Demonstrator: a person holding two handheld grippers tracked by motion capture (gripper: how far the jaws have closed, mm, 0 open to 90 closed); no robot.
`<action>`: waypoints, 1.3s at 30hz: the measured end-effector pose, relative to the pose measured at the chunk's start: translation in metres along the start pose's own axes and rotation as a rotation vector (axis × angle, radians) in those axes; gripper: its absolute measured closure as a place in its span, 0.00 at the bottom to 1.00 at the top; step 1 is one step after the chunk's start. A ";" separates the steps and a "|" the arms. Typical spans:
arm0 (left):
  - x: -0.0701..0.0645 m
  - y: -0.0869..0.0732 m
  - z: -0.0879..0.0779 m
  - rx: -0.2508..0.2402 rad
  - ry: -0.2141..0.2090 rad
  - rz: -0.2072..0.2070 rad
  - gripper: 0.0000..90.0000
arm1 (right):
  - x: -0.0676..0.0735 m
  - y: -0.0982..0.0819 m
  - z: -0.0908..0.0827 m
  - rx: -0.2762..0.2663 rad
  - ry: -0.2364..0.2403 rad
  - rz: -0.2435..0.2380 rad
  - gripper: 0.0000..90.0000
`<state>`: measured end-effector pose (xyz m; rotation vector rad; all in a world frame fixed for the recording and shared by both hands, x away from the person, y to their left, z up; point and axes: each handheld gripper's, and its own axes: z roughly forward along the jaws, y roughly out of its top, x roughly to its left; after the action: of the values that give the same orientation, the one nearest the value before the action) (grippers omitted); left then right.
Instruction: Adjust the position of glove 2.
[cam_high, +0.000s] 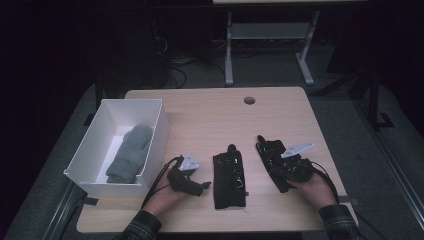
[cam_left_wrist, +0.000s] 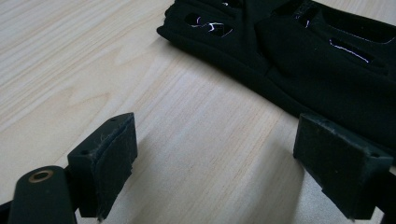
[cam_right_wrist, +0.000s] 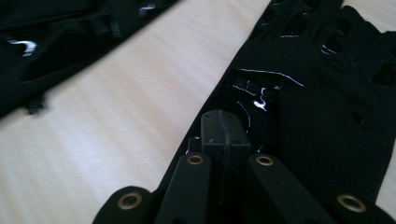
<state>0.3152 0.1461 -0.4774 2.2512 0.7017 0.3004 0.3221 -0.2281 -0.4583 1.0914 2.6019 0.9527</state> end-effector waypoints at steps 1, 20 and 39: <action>0.000 0.000 0.000 -0.005 0.001 -0.003 0.14 | 0.004 0.000 0.000 0.004 0.010 -0.005 1.00; 0.000 0.000 0.000 0.001 -0.001 0.002 0.14 | 0.047 0.015 0.015 0.022 0.115 -0.115 1.00; 0.000 0.000 0.000 0.000 -0.001 0.005 0.14 | 0.060 0.027 0.018 -0.022 0.132 -0.156 0.99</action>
<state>0.3156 0.1461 -0.4774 2.2533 0.6963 0.3017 0.3014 -0.1637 -0.4507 0.8321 2.7257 1.0474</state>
